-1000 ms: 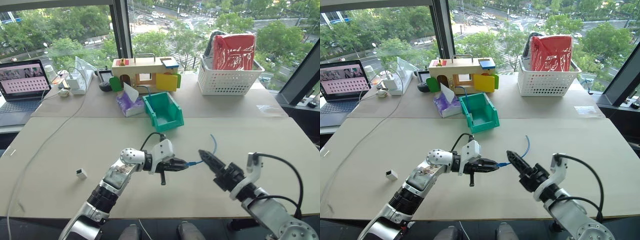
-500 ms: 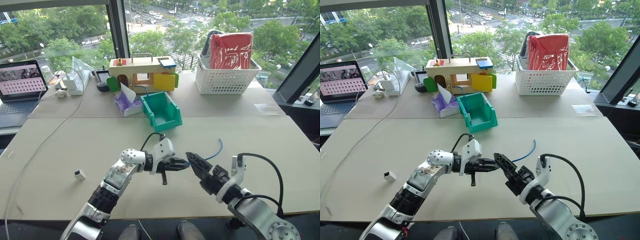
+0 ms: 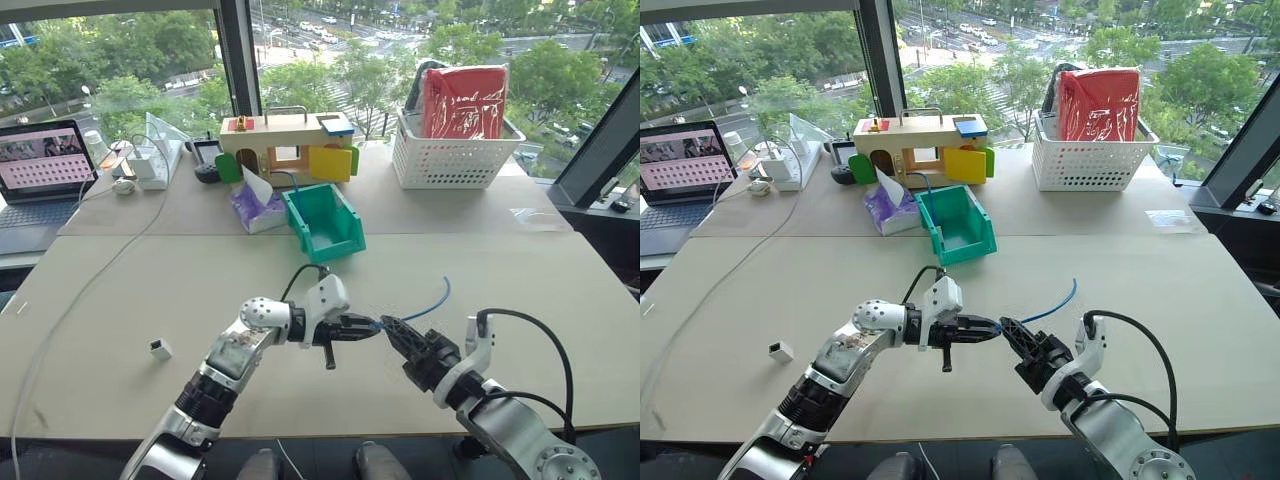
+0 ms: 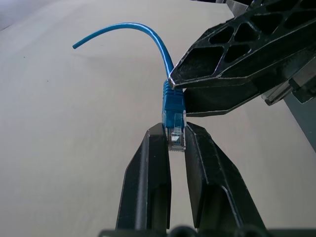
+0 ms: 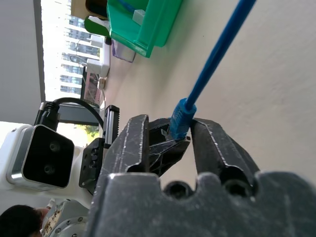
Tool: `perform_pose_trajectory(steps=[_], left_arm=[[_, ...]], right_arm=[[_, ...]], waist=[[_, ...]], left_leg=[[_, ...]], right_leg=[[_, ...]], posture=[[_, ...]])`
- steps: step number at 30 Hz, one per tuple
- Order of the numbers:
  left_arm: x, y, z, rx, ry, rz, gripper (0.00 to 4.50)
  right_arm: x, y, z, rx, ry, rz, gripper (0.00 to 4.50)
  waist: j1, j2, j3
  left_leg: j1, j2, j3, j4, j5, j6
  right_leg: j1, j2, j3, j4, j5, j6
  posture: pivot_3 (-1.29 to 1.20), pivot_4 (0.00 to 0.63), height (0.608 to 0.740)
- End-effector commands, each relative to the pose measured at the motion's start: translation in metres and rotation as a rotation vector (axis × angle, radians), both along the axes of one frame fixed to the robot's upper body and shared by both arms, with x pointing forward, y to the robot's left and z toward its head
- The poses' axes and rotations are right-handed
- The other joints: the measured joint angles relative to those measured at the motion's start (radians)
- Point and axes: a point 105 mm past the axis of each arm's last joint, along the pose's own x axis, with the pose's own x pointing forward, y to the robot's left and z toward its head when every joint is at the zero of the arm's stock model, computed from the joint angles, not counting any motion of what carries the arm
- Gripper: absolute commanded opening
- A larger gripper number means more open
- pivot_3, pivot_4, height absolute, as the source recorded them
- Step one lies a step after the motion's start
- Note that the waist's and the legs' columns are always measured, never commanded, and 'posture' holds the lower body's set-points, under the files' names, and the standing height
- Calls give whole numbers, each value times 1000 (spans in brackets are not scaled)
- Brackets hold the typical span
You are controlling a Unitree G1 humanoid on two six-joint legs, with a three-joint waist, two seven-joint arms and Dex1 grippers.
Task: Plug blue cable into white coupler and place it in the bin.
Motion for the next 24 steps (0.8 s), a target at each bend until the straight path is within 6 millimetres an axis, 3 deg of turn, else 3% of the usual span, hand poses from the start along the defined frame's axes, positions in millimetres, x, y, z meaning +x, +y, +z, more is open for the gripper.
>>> perform_pose_trajectory(steps=[1, 5, 7, 8, 10, 11, 13, 14, 16, 18, 20, 24], left_arm=[[-5, -5, 3, -8, -9, -30, 28], [7, -1, 9, -56, 25, 58, 28], [6, 4, 12, -62, 53, 38, 1037], [3, 5, 12, -62, 68, 16, 1195], [-6, 10, 18, -69, 99, -53, 1966], [-3, 14, 21, -72, 83, -42, 2109], [1, 22, 24, -62, 63, -27, 2878], [1, 29, 25, -39, 50, -36, 3247], [11, 56, 47, -79, 26, 8, 4009], [23, 79, 71, -173, 12, 91, 4318], [31, 96, 87, -254, -1, 164, 4318], [34, 163, 124, -389, -108, 404, 4318]], right_arm=[[-1, 9, 20, 43, -96, 36, 82], [0, 8, 21, 44, -105, 22, 36], [1, 7, 22, 45, -111, 17, 0], [1, 7, 22, 45, -113, 15, 0], [6, -3, 27, 25, -151, -29, 0], [8, -7, 30, 11, -171, -42, 0], [10, -11, 32, -8, -194, -53, 0], [11, -13, 34, -31, -208, -55, 0], [17, -18, 40, -83, -262, -64, 0], [18, -16, 44, -88, -289, -49, 0], [16, -9, 43, -72, -293, -10, 0], [15, 3, 40, -23, -283, 64, 0]], waist=[[0, 0, 0], [4, 0, 0], [8, 0, 0], [7, 0, 0], [6, 0, 0], [6, 0, 0], [10, 0, 0], [13, 0, 0], [12, 0, 0], [11, 0, 0], [14, 0, 0], [6, 0, 0]], left_leg=[[0, 0, 0, 0, 0, 0], [0, 0, 0, 0, 0, 0], [0, 0, 0, 0, 0, 0], [0, 0, 0, 0, 0, 0], [0, 0, 0, 0, 0, 0], [0, 1, 0, 0, 0, 0], [0, 0, 0, 0, 0, 0], [0, 0, 0, 0, 0, 0], [0, 0, 0, 0, 0, 0], [-1, 1, 1, 0, 0, 0], [-1, 1, 0, 0, 0, 0], [-1, 2, 0, 0, 0, 0]], right_leg=[[0, 0, 0, 0, 0, 0], [0, 0, 0, 0, 0, 0], [0, 0, 0, -1, 0, 0], [0, 0, 0, -1, 0, 0], [0, 0, 0, 0, 0, 0], [-1, 1, 0, 0, 0, 0], [-1, 0, 0, -1, 0, 0], [0, 0, 0, -1, 0, 0], [0, 0, 0, -1, 0, 0], [-1, 1, 0, -1, 0, 0], [-1, 1, -1, -1, 0, 0], [-1, 1, 0, -1, 0, 0]], posture=[[0, 150, 733], [0, 150, 733], [0, 150, 733], [0, 150, 733], [0, 150, 733], [0, 150, 733], [0, 150, 733], [0, 150, 733], [0, 150, 733], [0, 150, 733], [0, 150, 733], [0, 150, 733]])
